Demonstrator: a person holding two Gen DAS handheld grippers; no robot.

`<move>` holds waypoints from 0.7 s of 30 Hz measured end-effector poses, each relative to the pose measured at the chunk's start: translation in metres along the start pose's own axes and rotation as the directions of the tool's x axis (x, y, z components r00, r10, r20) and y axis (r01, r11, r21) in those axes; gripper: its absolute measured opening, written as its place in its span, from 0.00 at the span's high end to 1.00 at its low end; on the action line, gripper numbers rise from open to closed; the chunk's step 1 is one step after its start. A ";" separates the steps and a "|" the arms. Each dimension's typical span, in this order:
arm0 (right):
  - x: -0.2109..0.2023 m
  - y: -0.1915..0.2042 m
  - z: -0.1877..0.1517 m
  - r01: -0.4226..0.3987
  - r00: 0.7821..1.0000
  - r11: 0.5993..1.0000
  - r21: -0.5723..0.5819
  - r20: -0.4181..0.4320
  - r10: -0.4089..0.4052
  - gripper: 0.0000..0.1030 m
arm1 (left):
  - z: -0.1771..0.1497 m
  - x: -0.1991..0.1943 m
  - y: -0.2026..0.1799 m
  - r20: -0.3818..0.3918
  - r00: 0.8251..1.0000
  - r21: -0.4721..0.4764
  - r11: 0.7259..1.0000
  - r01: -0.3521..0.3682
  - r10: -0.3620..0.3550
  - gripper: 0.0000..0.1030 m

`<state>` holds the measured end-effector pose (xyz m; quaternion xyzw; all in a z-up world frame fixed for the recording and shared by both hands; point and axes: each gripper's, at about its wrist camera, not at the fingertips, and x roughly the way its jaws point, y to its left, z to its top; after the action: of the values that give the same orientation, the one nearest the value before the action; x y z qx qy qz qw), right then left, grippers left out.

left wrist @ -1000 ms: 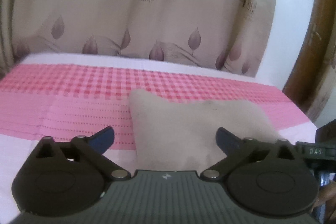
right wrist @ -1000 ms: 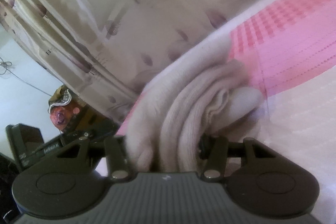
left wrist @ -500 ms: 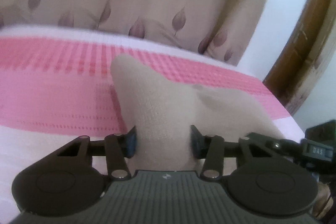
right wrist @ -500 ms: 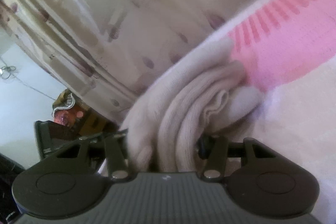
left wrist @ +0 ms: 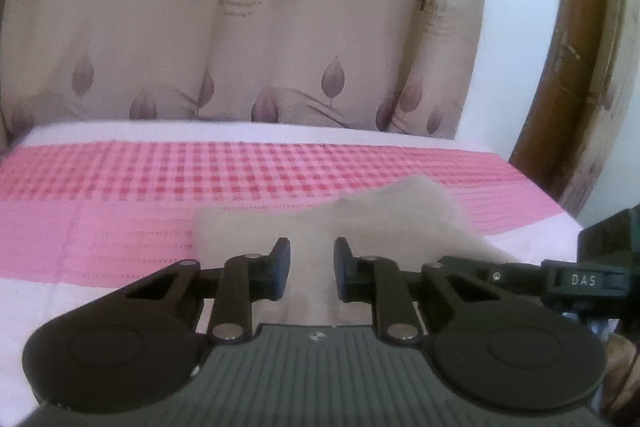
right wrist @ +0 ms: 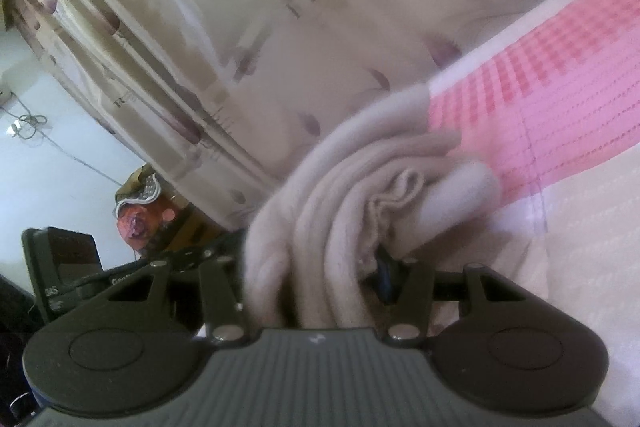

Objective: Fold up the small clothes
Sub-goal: 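Open both tools and release the folded sweater bundle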

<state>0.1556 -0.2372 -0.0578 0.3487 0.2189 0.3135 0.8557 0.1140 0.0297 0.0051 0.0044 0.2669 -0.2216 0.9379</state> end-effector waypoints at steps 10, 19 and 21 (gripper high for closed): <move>-0.018 -0.014 -0.011 0.130 0.992 0.991 -0.009 -0.005 -0.130 0.49 | -0.014 0.000 0.007 -0.028 0.998 -0.043 0.998 -0.056 0.055 0.61; -0.037 -0.014 -0.020 0.231 0.972 0.973 -0.021 0.042 -0.230 0.46 | -0.021 -0.001 -0.004 -0.002 0.990 0.036 0.989 -0.143 0.143 0.27; -0.045 0.003 -0.023 0.292 0.954 0.952 -0.090 0.095 -0.284 0.46 | -0.023 -0.002 -0.009 0.008 0.986 0.058 0.985 -0.165 0.164 0.24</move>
<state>0.1090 -0.2565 -0.0641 0.2809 0.2160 0.1818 0.9173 0.0971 0.0251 -0.0128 0.0533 0.2573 -0.1511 0.9529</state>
